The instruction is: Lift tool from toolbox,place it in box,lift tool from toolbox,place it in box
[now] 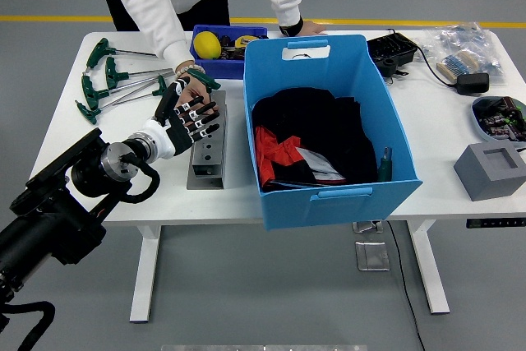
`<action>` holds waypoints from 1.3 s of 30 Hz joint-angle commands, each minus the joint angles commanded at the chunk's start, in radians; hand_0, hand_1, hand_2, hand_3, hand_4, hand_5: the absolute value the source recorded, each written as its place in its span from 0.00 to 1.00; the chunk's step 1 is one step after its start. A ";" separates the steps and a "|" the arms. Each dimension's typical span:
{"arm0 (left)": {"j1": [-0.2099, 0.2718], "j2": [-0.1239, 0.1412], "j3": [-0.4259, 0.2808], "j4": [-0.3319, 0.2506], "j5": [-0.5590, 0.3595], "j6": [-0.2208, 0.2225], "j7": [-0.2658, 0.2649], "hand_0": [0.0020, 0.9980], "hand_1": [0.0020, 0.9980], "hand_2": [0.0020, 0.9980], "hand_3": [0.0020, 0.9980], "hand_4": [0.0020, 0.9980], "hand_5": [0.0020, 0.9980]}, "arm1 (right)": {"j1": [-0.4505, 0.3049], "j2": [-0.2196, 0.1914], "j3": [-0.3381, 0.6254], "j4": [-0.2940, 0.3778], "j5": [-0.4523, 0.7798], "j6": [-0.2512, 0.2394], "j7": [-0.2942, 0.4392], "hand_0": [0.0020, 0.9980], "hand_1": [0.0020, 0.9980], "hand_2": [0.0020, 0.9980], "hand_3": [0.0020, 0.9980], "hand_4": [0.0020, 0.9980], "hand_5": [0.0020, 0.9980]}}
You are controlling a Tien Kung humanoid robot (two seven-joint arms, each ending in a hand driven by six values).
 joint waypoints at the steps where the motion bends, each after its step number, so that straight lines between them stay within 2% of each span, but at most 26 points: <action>1: -0.005 -0.001 0.003 0.008 -0.003 -0.003 -0.004 0.37 0.55 0.71 0.90 0.76 0.81 | 0.001 0.000 0.000 0.000 0.000 0.000 0.000 0.64 0.62 0.70 0.56 0.82 0.65; 12: -0.052 -0.008 0.022 0.058 -0.025 -0.025 -0.025 0.38 0.56 0.71 0.90 0.77 0.82 | 0.013 -0.004 -0.006 0.002 0.002 0.001 0.001 0.64 0.62 0.70 0.56 0.81 0.65; 27: -0.084 -0.031 0.054 0.152 -0.070 -0.046 -0.068 0.38 0.56 0.71 0.90 0.79 0.85 | 0.032 -0.008 -0.005 0.006 -0.020 0.004 -0.003 0.64 0.62 0.70 0.56 0.81 0.65; 37: -0.101 -0.045 0.052 0.157 -0.104 -0.070 -0.083 0.41 0.58 0.73 0.90 0.80 0.85 | 0.040 -0.009 -0.010 0.007 -0.017 0.003 -0.001 0.64 0.62 0.70 0.56 0.81 0.65; 39: -0.105 -0.048 0.056 0.159 -0.110 -0.073 -0.083 0.45 0.58 0.75 0.90 0.80 0.86 | 0.041 -0.009 -0.009 0.007 -0.020 0.003 -0.002 0.64 0.62 0.70 0.56 0.81 0.64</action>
